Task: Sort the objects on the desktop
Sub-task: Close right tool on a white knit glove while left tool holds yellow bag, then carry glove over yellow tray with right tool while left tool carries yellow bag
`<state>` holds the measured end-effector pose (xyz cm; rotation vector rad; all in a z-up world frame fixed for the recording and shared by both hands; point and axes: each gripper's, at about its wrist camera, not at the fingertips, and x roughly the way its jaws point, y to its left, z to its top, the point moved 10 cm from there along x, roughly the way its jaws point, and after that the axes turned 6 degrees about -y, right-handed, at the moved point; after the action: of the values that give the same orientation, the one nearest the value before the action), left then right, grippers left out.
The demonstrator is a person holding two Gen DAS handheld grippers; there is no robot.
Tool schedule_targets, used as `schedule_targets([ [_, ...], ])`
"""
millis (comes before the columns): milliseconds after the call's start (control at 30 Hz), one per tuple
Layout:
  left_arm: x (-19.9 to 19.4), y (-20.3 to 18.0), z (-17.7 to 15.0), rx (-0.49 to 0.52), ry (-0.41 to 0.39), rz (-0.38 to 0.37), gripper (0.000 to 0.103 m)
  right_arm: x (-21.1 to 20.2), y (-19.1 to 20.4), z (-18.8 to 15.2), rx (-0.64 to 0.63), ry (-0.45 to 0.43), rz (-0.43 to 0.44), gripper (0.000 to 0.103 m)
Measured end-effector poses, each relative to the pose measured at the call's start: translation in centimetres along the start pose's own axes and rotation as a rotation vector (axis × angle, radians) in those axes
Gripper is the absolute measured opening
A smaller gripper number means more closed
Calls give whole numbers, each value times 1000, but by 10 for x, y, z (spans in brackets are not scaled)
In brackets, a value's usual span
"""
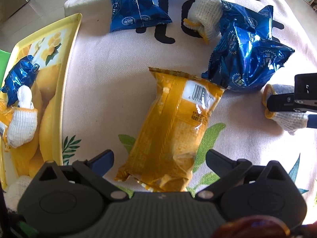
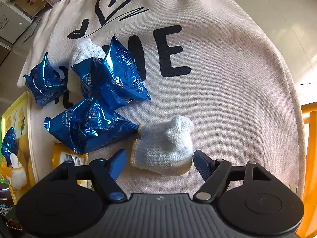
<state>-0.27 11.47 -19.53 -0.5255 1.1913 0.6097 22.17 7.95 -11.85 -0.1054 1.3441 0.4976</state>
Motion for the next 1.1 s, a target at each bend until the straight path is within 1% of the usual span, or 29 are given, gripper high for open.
schedule_targets([
  [100,6,-1,-4,16,13,10,102,9,-2,-4,-3,17,-22,75],
  [133,5,-1,-4,15,2,7,102,13,-2,-6,-3,22,-27,75],
  [200,5,-1,-4,19,4,5,102,15,-1,-6,-7,17,-31,78],
  [267,5,0,-5,8,6,-1,102,16,1,-7,-27,14,-47,79],
  [333,5,2,-7,-7,10,-11,102,17,3,-7,-44,6,-61,83],
  [433,5,5,-9,-22,19,-19,103,18,5,-7,-48,5,-67,85],
  [633,2,8,-13,-16,12,-15,102,18,7,-8,-67,-4,-88,86],
  [700,1,9,-15,-9,5,-12,102,17,6,-8,-68,-7,-89,85],
  [767,-1,8,-17,-5,0,-19,99,16,6,-8,-77,-14,-100,81],
  [833,-5,7,-18,-9,-3,-38,89,14,5,-8,-87,-23,-110,72],
  [900,-8,5,-19,-5,-11,-47,82,11,5,-8,-83,-34,-98,65],
  [967,-11,3,-20,9,-22,-50,75,8,4,-8,-70,-37,-84,63],
  [1000,-13,2,-21,16,-28,-52,69,7,4,-8,-68,-39,-83,61],
  [1033,-15,1,-22,22,-31,-52,67,6,3,-9,-66,-42,-82,61],
  [1100,-18,2,-23,23,-38,-48,66,2,3,-9,-67,-50,-81,61],
])
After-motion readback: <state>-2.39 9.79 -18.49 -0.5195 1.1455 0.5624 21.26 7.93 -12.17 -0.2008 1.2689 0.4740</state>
